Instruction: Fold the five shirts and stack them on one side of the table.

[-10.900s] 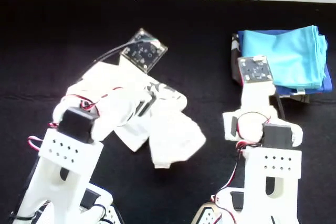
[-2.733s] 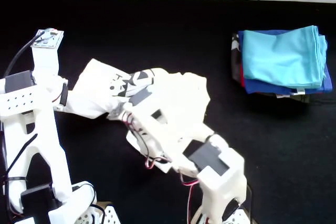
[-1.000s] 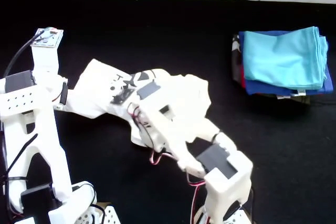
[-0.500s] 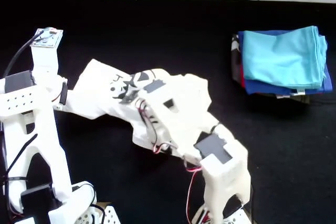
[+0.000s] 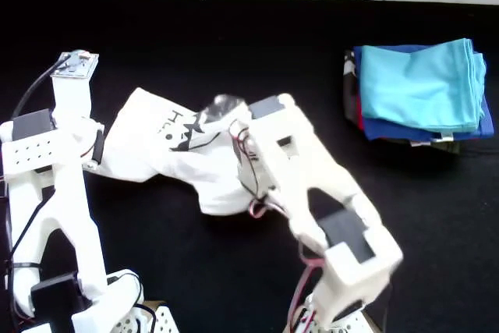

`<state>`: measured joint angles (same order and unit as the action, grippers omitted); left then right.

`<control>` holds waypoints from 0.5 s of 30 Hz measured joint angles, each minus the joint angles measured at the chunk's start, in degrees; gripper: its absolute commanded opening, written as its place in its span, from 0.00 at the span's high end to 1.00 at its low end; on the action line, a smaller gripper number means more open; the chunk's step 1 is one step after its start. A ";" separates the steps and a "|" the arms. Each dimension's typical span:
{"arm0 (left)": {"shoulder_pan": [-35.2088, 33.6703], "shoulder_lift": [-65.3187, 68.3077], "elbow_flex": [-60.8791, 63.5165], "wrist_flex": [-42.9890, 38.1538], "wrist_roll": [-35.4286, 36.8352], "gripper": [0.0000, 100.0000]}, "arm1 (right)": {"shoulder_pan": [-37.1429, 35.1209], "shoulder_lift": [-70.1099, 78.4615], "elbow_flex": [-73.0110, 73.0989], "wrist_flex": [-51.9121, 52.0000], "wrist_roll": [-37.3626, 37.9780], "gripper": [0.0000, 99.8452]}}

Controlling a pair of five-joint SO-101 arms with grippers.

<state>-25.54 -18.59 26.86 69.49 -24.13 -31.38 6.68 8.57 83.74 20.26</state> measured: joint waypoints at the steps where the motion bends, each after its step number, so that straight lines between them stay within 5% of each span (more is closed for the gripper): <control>1: 0.00 -0.35 -0.70 1.32 0.00 0.99 | 0.09 -3.52 0.09 -0.44 -0.35 0.99; 9: 0.26 -10.55 -10.46 11.52 0.00 0.99 | 1.67 -24.00 0.09 -0.18 -0.97 0.99; 15: 0.26 -16.70 -16.18 11.69 0.00 0.99 | 11.08 -31.30 -1.76 -6.42 -0.97 0.99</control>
<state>-25.27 -35.30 10.68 81.19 -24.13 -20.31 -24.62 6.81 77.32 19.30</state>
